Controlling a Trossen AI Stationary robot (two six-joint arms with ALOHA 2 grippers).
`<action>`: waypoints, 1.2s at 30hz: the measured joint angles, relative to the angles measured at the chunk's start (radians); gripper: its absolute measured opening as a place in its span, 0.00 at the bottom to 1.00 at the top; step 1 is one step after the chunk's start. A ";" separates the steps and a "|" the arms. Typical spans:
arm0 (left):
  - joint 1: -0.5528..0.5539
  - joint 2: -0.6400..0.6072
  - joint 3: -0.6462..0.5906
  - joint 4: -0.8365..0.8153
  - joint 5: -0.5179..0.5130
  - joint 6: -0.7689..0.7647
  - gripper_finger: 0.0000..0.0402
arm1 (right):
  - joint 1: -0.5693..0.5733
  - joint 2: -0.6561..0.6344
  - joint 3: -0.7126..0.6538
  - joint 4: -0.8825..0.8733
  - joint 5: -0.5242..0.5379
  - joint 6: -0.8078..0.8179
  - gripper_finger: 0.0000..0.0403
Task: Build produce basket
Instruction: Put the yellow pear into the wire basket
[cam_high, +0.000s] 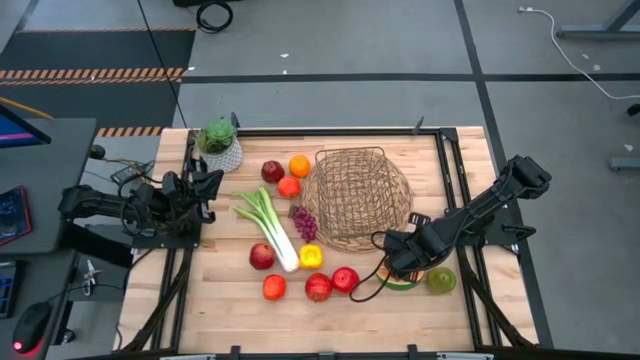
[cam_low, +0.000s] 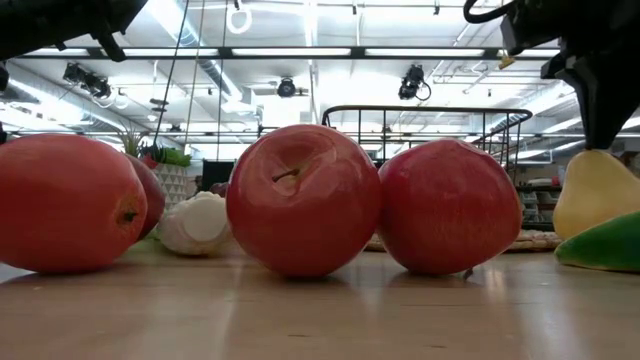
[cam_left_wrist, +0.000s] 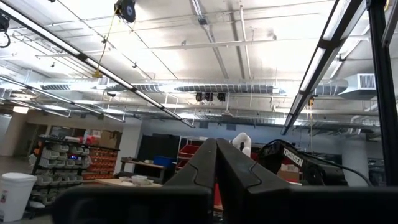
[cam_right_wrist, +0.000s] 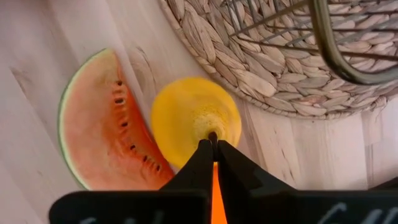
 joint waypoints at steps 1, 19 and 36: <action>0.000 0.000 0.000 0.000 0.000 0.000 0.05 | -0.001 0.000 0.000 -0.006 -0.004 0.000 0.03; 0.000 0.000 0.000 0.000 0.000 -0.001 0.05 | 0.003 -0.003 0.307 -0.160 -0.030 -0.195 0.03; 0.000 0.000 0.000 0.000 0.000 -0.003 0.05 | -0.069 -0.004 0.601 -0.167 0.107 -0.440 0.03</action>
